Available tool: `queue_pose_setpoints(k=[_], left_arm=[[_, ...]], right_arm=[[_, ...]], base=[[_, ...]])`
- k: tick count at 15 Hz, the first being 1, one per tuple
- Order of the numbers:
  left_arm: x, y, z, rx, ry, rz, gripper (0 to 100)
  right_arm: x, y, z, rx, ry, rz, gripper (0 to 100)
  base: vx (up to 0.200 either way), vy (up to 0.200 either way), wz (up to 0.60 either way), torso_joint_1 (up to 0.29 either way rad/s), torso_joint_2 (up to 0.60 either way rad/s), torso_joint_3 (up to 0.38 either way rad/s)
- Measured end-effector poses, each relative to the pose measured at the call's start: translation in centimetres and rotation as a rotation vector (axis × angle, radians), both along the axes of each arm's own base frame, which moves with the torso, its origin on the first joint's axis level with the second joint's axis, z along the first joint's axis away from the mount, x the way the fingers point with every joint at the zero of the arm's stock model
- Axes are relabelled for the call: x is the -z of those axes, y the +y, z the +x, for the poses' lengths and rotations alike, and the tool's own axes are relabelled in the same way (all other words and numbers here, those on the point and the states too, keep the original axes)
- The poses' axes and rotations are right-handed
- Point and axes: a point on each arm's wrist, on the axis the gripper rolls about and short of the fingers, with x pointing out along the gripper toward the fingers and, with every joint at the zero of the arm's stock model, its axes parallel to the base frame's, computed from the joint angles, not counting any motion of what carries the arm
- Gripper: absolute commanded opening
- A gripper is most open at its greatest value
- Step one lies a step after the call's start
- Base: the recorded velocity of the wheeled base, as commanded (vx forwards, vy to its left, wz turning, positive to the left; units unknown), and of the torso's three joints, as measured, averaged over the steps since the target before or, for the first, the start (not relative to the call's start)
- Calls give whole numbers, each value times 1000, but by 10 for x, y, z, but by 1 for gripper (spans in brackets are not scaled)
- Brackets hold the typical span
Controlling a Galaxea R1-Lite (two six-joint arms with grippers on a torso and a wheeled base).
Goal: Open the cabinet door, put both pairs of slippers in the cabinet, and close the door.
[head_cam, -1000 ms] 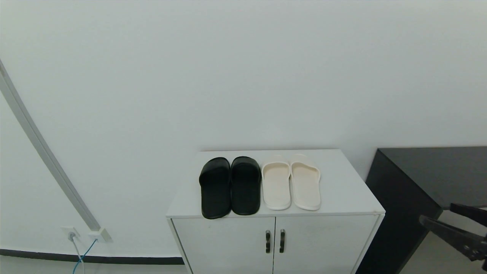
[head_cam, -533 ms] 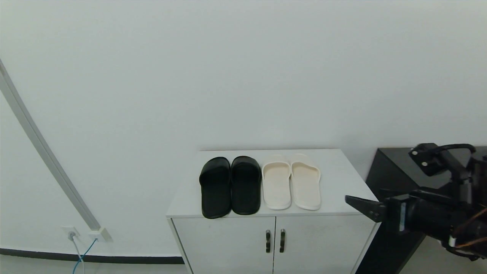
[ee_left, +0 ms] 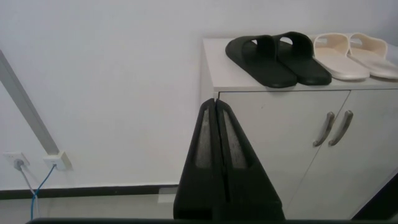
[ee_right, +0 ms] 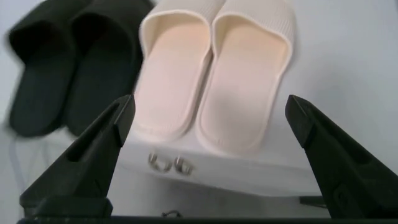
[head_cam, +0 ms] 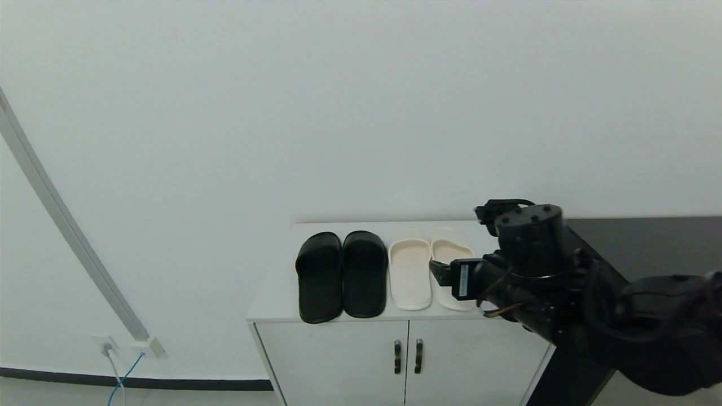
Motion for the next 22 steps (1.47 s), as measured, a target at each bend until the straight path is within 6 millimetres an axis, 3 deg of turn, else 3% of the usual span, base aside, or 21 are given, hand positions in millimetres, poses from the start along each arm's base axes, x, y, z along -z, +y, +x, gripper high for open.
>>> queue_pose_setpoints(k=[3, 7, 11, 21, 22], left_arm=[[0, 0, 0, 0, 0, 0, 0], [0, 0, 0, 0, 0, 0, 0], [0, 0, 0, 0, 0, 0, 0], [0, 0, 0, 0, 0, -2, 0], [0, 0, 0, 0, 0, -1, 0]], right_arm=[[20, 25, 27, 92, -11, -44, 100], [44, 43, 63, 174, -20, -73, 100], [61, 52, 88, 213, -31, -80, 100], [76, 58, 135, 207, -117, -88, 100], [78, 58, 138, 208, -120, -91, 0]], base=[[0, 0, 0, 0, 0, 0], [0, 0, 0, 0, 0, 0], [0, 0, 0, 0, 0, 0], [0, 0, 0, 0, 0, 0], [0, 0, 0, 0, 0, 0]])
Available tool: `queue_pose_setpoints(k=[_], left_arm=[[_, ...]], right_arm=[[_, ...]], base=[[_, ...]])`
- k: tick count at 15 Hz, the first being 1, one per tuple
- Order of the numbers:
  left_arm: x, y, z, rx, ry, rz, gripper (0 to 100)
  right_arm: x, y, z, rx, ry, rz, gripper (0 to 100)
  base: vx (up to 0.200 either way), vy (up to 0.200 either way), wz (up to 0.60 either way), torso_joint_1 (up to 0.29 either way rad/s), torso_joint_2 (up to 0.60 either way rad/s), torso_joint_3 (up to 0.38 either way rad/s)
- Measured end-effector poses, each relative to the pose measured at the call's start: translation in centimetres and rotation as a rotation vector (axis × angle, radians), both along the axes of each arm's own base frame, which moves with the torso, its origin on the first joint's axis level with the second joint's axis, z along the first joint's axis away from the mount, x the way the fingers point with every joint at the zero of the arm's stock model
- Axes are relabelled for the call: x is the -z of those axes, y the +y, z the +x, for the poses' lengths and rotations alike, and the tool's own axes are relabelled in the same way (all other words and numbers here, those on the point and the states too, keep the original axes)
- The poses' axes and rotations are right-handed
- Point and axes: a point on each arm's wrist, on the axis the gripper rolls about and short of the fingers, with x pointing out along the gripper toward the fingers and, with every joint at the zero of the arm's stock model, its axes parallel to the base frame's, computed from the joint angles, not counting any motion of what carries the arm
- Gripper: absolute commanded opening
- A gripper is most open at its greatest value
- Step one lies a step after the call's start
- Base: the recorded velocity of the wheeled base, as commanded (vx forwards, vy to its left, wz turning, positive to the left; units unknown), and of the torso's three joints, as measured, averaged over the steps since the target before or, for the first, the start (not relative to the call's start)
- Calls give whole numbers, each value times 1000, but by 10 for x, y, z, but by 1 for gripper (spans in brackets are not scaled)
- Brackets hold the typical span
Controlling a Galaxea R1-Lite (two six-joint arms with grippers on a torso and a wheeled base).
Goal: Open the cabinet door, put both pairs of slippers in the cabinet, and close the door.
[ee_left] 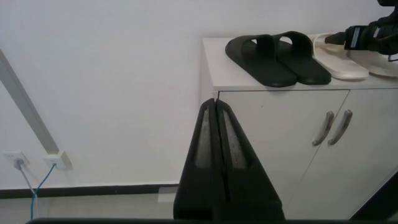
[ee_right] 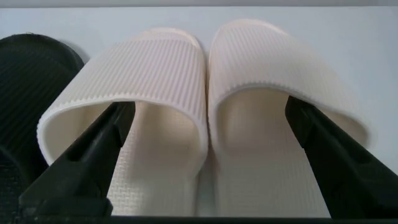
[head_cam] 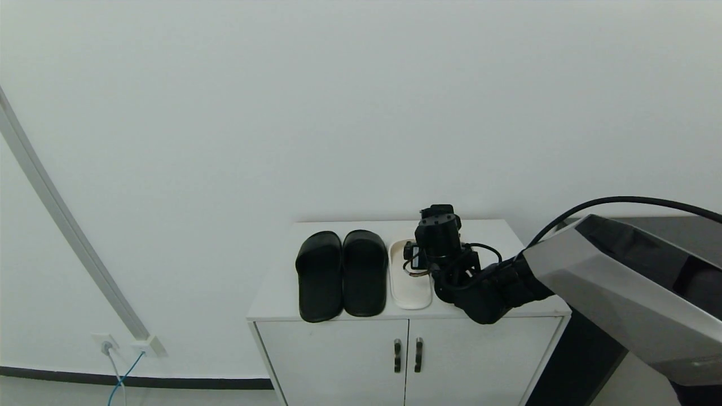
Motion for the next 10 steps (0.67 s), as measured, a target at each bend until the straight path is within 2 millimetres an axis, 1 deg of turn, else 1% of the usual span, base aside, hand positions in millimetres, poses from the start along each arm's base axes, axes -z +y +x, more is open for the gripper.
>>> queue_pose_setpoints(k=[6, 8, 10], left_arm=[[0, 0, 0, -1, 0, -2, 0], [0, 0, 0, -1, 0, -2, 0], [0, 0, 0, -1, 0, -2, 0]], right_arm=[[4, -4, 6, 13, 2, 0, 0], [3, -4, 6, 12, 2, 2, 0], [-3, -7, 2, 1, 1, 7, 0]], base=[[0, 0, 0, 0, 0, 0], [0, 0, 0, 0, 0, 0], [0, 0, 0, 0, 0, 0]])
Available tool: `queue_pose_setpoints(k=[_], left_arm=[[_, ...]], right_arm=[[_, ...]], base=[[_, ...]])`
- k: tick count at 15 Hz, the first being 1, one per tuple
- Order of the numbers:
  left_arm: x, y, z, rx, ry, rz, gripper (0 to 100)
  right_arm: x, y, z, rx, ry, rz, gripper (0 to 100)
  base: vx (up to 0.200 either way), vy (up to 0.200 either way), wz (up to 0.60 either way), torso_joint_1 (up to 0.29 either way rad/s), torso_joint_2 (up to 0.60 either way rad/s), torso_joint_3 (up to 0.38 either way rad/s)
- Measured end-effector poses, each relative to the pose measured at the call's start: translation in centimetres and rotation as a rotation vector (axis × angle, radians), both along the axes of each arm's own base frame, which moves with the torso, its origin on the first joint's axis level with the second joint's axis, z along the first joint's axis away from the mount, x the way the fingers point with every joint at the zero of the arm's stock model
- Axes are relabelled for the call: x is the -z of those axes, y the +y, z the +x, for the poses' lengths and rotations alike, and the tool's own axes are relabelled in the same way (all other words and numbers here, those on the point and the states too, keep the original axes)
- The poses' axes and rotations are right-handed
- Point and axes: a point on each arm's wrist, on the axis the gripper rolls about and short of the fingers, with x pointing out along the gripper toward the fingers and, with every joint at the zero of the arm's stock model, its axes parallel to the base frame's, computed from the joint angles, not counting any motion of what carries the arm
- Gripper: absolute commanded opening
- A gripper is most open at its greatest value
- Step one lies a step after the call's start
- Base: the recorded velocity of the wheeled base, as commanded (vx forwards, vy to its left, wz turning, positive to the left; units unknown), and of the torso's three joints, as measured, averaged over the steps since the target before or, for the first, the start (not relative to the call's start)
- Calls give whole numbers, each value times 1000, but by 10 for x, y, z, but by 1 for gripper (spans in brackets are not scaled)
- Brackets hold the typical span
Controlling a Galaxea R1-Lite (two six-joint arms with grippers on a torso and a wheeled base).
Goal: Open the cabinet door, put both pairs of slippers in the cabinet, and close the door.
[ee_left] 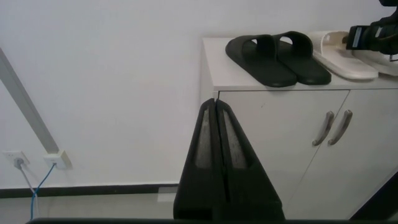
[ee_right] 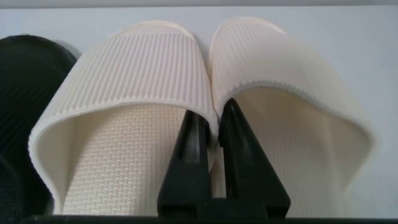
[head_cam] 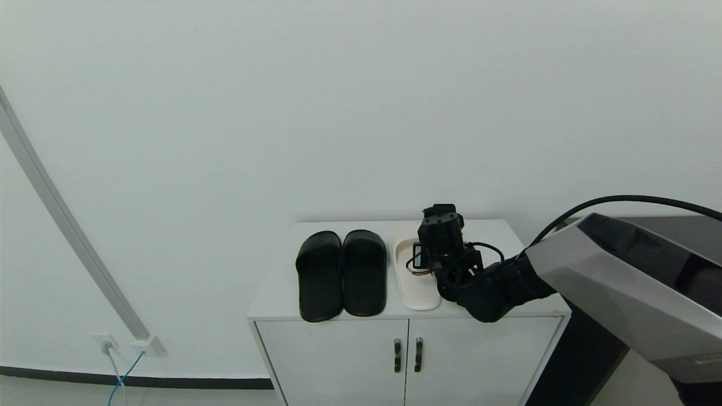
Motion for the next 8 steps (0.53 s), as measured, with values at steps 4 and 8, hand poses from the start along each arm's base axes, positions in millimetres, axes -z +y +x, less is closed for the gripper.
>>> queue_pose_setpoints(k=[4, 8], left_arm=[[0, 0, 0, 1, 0, 0, 0], [0, 0, 0, 0, 0, 1, 0]], right_arm=[[-16, -8, -16, -28, 4, -10, 0], [-37, -17, -49, -138, 26, -6, 0]], base=[[0, 0, 0, 0, 0, 0], [0, 0, 0, 0, 0, 0]])
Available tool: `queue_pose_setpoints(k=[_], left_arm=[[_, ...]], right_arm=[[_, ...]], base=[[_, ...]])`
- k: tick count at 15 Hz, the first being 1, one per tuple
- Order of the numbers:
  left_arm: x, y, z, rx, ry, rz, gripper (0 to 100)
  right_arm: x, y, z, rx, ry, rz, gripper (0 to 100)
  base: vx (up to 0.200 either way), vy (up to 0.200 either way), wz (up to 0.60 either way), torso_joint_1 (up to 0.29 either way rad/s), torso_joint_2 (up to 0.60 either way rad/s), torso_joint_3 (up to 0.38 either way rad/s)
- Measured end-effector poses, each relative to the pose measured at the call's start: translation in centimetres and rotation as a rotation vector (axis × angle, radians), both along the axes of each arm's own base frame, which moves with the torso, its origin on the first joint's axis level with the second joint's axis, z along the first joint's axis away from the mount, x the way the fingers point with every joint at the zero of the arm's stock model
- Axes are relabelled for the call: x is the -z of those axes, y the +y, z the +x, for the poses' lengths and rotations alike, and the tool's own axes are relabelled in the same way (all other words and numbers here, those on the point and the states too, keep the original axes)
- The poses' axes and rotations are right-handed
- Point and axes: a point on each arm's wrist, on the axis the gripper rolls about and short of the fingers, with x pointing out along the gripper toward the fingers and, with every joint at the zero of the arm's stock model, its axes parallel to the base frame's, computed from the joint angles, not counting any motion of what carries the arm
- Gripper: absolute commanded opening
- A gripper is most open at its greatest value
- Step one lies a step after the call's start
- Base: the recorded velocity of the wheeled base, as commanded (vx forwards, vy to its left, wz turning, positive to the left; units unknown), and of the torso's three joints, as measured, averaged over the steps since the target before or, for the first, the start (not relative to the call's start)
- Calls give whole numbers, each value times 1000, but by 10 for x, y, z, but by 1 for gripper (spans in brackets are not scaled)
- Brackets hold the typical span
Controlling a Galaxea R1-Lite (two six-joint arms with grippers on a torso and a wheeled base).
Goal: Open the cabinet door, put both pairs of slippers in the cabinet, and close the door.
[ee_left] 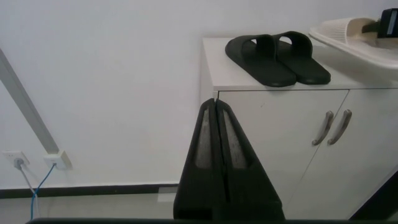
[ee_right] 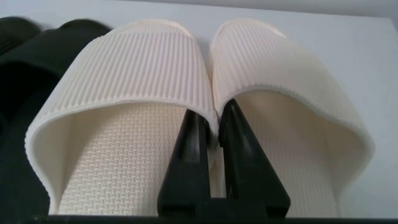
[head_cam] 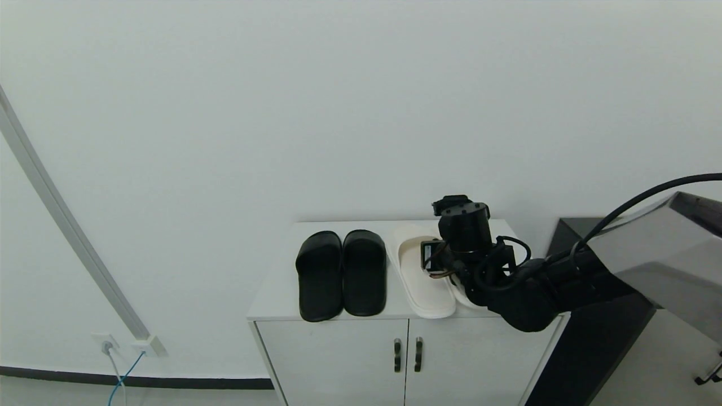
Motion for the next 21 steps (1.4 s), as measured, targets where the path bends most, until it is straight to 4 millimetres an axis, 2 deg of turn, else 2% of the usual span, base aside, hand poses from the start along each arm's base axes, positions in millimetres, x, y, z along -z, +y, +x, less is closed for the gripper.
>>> queue_pose_setpoints(k=[2, 10, 17, 21], left_arm=[[0, 0, 0, 0, 0, 0, 0], [0, 0, 0, 0, 0, 1, 0], [0, 0, 0, 0, 0, 0, 0], [0, 0, 0, 0, 0, 1, 0]], right_arm=[[-2, 0, -6, -30, 5, 6, 0], [-1, 1, -2, -100, 9, 24, 0], [29, 11, 29, 71, -45, -69, 0], [39, 14, 34, 99, -37, -83, 0]], base=[[0, 0, 0, 0, 0, 0], [0, 0, 0, 0, 0, 0], [0, 0, 0, 0, 0, 0], [0, 0, 0, 0, 0, 0]])
